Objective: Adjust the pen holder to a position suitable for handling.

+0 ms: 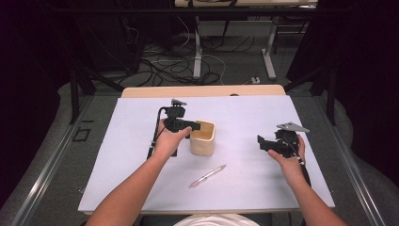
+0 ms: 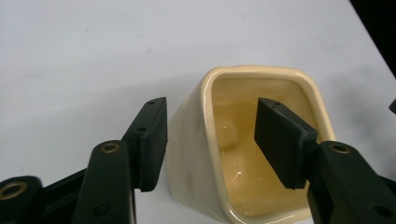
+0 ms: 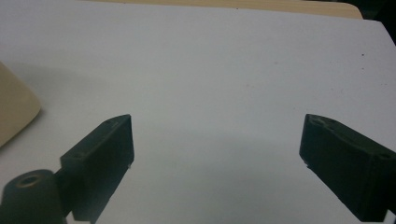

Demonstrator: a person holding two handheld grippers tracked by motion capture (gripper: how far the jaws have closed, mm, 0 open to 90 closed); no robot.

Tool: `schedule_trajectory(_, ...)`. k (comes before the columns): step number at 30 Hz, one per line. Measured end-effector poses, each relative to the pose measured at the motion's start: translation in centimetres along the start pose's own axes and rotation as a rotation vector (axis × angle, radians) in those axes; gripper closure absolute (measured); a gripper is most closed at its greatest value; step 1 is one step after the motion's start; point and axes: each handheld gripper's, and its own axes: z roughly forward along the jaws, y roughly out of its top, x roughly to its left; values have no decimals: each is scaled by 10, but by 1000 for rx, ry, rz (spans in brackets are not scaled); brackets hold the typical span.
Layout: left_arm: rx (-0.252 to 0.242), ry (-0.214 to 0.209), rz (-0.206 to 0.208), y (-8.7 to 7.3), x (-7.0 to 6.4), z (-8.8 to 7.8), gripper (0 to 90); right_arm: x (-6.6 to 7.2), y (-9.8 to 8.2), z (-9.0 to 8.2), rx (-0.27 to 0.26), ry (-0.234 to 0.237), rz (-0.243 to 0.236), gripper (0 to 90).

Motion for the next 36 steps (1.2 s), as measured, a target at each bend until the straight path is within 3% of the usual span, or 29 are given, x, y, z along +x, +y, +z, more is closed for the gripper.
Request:
schedule_trajectory(7, -50, -62, 93, -3, 5, -10, 365, 1, 1, 0, -3, 7, 10, 100)
schedule_trajectory(18, -150, -48, 241, -11, 6, -32, 261, 3, 1, 0, 16, 24, 5, 100)
schedule_trajectory(20, -153, -52, 244, -14, 4, -35, 254, 3, 1, 0, 21, 23, 3, 100)
schedule_trajectory(24, -166, -23, 316, -20, 2, -38, 247, 4, 1, 0, 17, 28, 9, 100)
schedule_trajectory(29, -207, -29, 342, -30, 3, -42, 212, 4, 1, 0, 16, 31, 5, 100)
schedule_trajectory(36, -240, -57, 316, -42, 14, -47, 153, 4, 1, 0, 14, 34, -1, 100)
